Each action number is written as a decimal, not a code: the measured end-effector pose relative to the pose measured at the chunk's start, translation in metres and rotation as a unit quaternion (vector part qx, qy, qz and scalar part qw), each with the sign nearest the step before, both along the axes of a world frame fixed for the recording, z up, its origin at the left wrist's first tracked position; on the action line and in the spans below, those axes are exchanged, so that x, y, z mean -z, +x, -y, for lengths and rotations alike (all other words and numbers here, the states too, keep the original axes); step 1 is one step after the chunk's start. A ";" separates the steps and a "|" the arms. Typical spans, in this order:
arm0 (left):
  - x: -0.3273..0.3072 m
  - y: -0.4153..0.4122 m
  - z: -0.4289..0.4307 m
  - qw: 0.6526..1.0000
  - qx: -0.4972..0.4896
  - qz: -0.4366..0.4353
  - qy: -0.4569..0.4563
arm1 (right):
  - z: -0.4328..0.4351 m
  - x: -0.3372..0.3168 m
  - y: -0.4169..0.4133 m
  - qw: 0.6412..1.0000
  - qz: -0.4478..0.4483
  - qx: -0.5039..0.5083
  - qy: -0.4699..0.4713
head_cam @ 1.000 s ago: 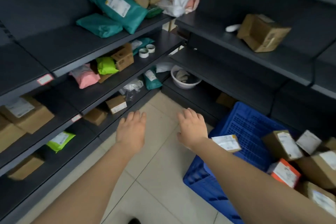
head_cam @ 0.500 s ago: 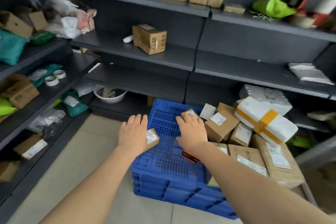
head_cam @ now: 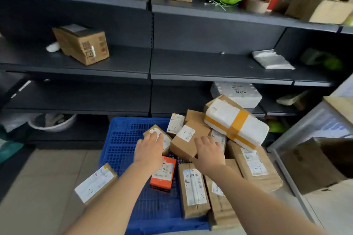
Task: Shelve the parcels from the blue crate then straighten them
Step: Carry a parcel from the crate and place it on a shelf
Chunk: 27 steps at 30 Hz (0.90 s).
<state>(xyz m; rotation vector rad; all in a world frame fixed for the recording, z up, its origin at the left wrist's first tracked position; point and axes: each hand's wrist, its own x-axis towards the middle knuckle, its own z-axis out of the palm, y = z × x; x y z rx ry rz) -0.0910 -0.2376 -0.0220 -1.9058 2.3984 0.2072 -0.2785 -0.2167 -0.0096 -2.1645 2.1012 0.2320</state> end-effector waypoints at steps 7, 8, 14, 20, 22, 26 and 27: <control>0.045 -0.048 0.070 0.996 0.037 -0.029 0.079 | 0.047 0.056 -0.040 0.995 0.047 0.073 0.054; 0.054 -0.053 0.077 0.994 0.036 -0.039 0.099 | 0.052 0.065 -0.044 0.993 0.052 0.084 0.062; 0.104 -0.081 0.119 0.974 -0.008 -0.105 0.202 | 0.086 0.120 -0.061 0.974 0.123 0.157 0.106; 0.139 -0.097 0.143 0.940 -0.094 -0.190 0.266 | 0.102 0.164 -0.062 0.931 0.247 0.238 0.127; 0.142 -0.101 0.142 0.927 -0.116 -0.221 0.279 | 0.100 0.170 -0.061 0.914 0.290 0.264 0.107; 0.137 -0.104 0.126 0.912 -0.150 -0.269 0.271 | 0.091 0.166 -0.060 0.894 0.339 0.290 0.040; 0.135 -0.103 0.121 0.909 -0.163 -0.282 0.262 | 0.088 0.163 -0.060 0.891 0.352 0.285 0.027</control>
